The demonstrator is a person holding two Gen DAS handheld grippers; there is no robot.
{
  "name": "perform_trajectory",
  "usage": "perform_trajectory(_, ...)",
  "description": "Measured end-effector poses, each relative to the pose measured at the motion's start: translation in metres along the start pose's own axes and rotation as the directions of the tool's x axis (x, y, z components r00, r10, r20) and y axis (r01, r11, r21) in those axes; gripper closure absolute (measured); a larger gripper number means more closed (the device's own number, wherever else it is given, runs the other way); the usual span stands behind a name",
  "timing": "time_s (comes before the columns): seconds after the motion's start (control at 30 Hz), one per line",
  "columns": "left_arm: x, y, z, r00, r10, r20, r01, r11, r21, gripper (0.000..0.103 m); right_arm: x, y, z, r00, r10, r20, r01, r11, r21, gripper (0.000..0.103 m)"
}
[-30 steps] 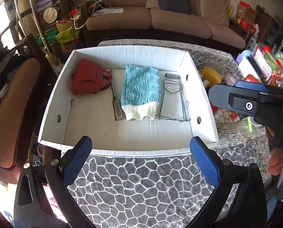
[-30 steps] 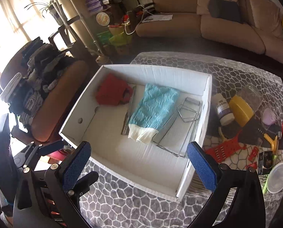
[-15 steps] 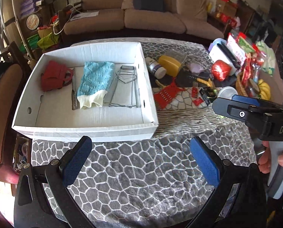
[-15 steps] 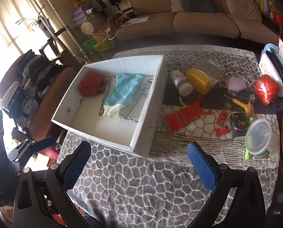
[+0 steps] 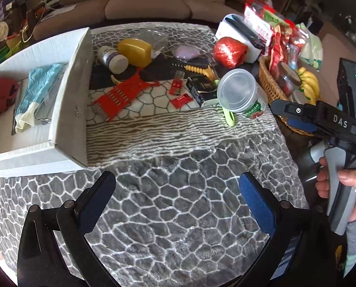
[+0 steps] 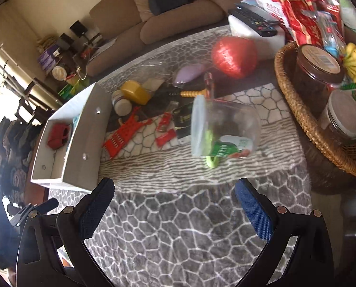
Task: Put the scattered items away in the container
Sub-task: 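Withdraw the left tool and move the right tool toward the clear jar, then grasp the clear plastic jar with the right tool and lift it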
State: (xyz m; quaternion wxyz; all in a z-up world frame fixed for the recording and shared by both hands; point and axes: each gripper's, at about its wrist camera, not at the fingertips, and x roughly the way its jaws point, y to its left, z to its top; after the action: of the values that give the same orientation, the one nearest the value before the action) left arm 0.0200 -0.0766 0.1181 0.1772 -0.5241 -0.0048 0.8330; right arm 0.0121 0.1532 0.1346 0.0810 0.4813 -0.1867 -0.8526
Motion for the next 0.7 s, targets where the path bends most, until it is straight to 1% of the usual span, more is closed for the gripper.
perform_trajectory(0.13,0.033,-0.012,0.002,1.000,-0.020,-0.008,0.020,1.000,-0.001,0.000,0.014,-0.036,0.004,0.999,-0.007,0.034,0.004,0.997,0.078,0.000)
perform_trajectory(0.27,0.062,-0.025,0.017,1.000,-0.017,0.005,0.017,0.999,0.033,0.000,0.031,-0.056,0.008,0.998,0.023,0.061,-0.031,0.990,0.134,0.000)
perform_trajectory(0.4,0.088,-0.042,0.035,0.999,-0.034,0.014,0.033,0.998,0.060,0.000,0.044,-0.070,0.015,0.993,0.072,0.097,-0.088,0.981,0.176,0.000)
perform_trajectory(0.47,0.102,-0.053,0.044,1.000,-0.027,0.015,0.026,0.996,0.087,0.000,0.048,-0.077,0.018,0.988,0.088,0.125,-0.112,0.974,0.196,0.000)
perform_trajectory(0.6,0.123,-0.073,0.055,0.999,-0.029,0.031,0.024,0.989,0.145,0.000,0.052,-0.084,0.025,0.974,0.143,0.178,-0.183,0.954,0.236,0.000)
perform_trajectory(0.7,0.135,-0.082,0.060,0.999,-0.037,0.030,0.031,0.986,0.166,0.000,0.057,-0.084,0.030,0.962,0.209,0.177,-0.249,0.936,0.248,0.000)
